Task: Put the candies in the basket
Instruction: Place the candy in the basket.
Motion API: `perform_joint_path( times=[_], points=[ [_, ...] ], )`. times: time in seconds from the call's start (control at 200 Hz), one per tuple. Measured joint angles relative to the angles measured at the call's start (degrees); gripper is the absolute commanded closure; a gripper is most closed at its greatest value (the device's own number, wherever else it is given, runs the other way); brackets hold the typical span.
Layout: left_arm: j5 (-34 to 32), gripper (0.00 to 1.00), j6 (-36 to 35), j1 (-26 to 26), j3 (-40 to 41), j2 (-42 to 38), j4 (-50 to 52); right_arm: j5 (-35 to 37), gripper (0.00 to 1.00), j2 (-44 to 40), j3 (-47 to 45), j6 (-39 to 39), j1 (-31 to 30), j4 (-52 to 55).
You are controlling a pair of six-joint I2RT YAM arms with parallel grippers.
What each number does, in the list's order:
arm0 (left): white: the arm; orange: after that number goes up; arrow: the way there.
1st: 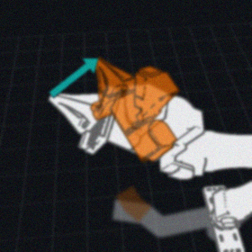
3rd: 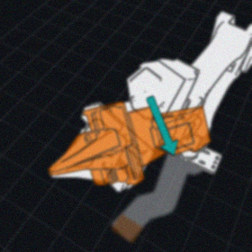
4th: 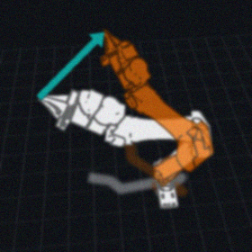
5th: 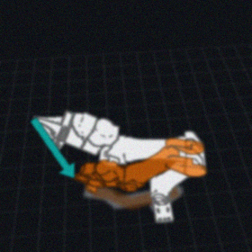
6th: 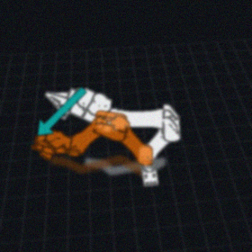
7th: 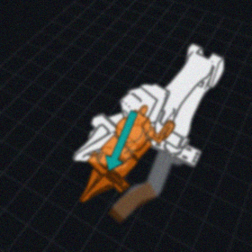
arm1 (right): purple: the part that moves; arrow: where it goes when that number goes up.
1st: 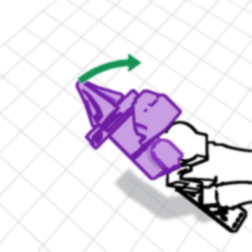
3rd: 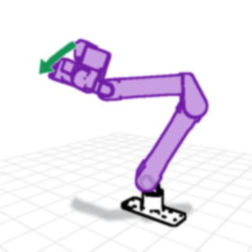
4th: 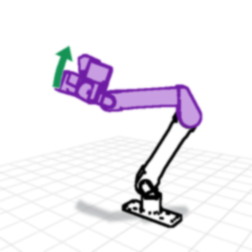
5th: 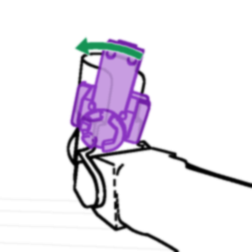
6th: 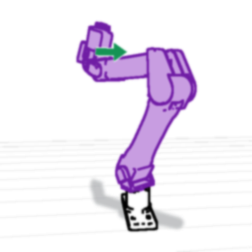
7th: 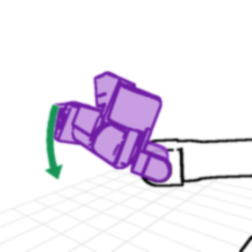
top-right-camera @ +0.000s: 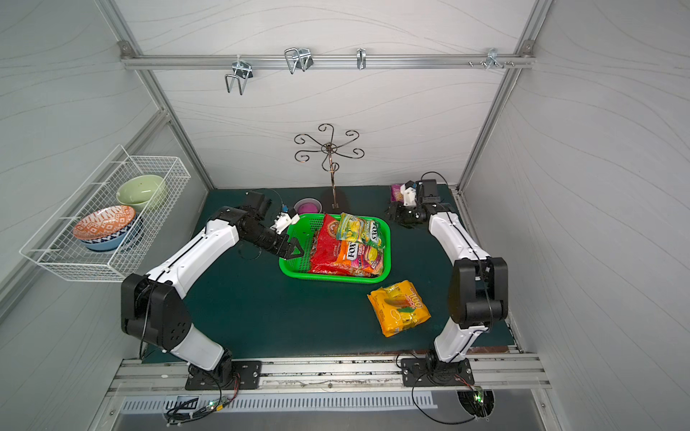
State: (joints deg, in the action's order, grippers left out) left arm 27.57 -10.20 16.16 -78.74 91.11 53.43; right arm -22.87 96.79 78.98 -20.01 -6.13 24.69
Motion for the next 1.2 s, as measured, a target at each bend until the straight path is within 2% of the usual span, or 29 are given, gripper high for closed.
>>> perform_joint_path(
  times=[0.11,0.245,0.385,0.48,0.675,0.75,0.89,1.071,1.201],
  points=[
    [-2.6,0.12,-0.2,0.0,0.0,0.0,0.0,5.9,0.45,0.7,1.3,-0.5,2.8,2.0],
    [-5.1,0.09,-0.5,0.0,0.0,-0.3,0.0,11.3,0.46,2.8,3.9,-0.6,2.8,7.1],
    [-5.8,0.09,-1.2,-0.2,0.0,-1.1,0.1,14.9,0.47,1.0,0.3,-1.7,2.7,11.2],
    [-5.7,0.09,-1.6,-0.2,0.0,-1.5,0.2,17.1,0.47,-4.4,-6.8,-3.2,2.4,14.2],
    [-3.6,0.09,-1.7,-0.2,0.0,-1.5,0.3,22.6,0.47,-23.1,-18.6,-7.1,-0.9,24.8],
    [-3.1,0.09,-1.8,-0.2,0.0,-1.5,0.3,25.8,0.47,-28.5,-19.1,-7.6,-6.5,29.8],
    [-2.9,0.09,-2.1,-0.2,0.0,-1.5,0.4,30.7,0.51,-31.8,-17.6,-10.3,-24.1,39.0],
    [-3.9,0.09,-3.0,-0.3,0.0,-1.6,0.4,33.6,0.55,-27.3,-15.4,-15.2,-47.7,46.7],
    [-5.3,0.09,-3.2,-0.8,0.1,-1.7,0.3,35.8,0.56,-20.4,-13.1,-16.2,-57.9,47.3]
  ],
)
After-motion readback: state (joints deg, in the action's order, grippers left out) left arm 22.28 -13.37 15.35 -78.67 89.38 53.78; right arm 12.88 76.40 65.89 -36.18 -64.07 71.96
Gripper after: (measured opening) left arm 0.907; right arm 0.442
